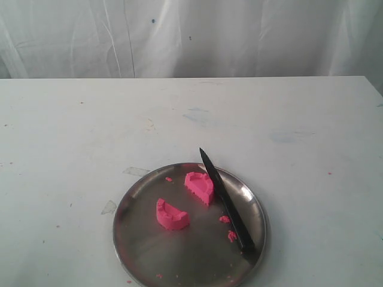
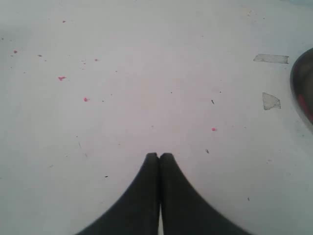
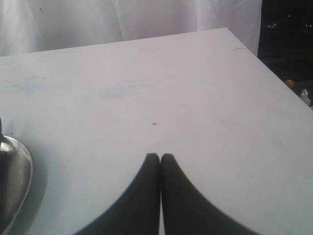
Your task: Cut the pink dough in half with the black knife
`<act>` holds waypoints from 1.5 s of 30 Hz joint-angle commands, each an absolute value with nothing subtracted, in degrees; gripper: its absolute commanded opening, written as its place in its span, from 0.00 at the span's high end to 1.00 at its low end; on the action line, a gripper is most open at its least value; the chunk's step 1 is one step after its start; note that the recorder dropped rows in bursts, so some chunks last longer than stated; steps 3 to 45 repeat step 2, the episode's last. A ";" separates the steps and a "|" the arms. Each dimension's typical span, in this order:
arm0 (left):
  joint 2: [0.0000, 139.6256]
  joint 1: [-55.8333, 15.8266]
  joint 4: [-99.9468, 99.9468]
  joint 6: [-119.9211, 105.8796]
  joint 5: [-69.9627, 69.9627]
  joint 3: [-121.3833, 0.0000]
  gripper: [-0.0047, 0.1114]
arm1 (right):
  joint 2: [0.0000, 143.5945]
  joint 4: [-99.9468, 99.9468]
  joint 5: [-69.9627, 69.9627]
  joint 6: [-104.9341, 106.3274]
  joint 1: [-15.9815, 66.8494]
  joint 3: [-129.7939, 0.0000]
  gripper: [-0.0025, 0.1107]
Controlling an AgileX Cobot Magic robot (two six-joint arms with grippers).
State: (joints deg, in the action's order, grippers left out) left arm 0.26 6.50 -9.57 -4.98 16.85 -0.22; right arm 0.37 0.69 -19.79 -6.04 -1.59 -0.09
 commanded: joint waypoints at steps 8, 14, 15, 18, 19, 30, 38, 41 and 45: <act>0.00 6.67 -9.78 -5.05 17.16 0.00 0.96 | 0.00 1.29 -19.74 -6.19 -1.75 0.00 0.98; 0.00 6.67 -9.78 -5.05 17.16 0.00 0.96 | 0.00 1.29 -19.74 -6.19 -1.75 0.00 0.98; 0.00 6.67 -9.78 -5.05 17.16 0.00 0.96 | 0.00 1.29 -19.74 -6.19 -1.75 0.00 0.98; 0.00 6.67 -9.78 -5.05 17.16 0.00 0.96 | 0.00 1.29 -19.74 -6.19 -1.75 0.00 0.98; 0.00 6.67 -9.78 -5.05 17.16 0.00 0.96 | 0.00 1.29 -19.74 -6.19 -1.75 0.00 0.98; 0.00 6.67 -9.78 -5.05 17.16 0.00 0.96 | 0.00 1.29 -19.74 -6.19 -1.75 0.00 0.98; 0.00 6.67 -9.78 -5.05 17.16 0.00 0.96 | 0.00 1.29 -19.74 -6.19 -1.75 0.00 0.98; 0.00 6.67 -9.78 -5.05 17.16 0.00 0.96 | 0.00 1.29 -19.74 -6.19 -1.75 0.00 0.98; 0.00 6.67 -9.78 -5.05 17.16 0.00 0.96 | 0.00 1.29 -19.74 -6.19 -1.75 0.00 0.98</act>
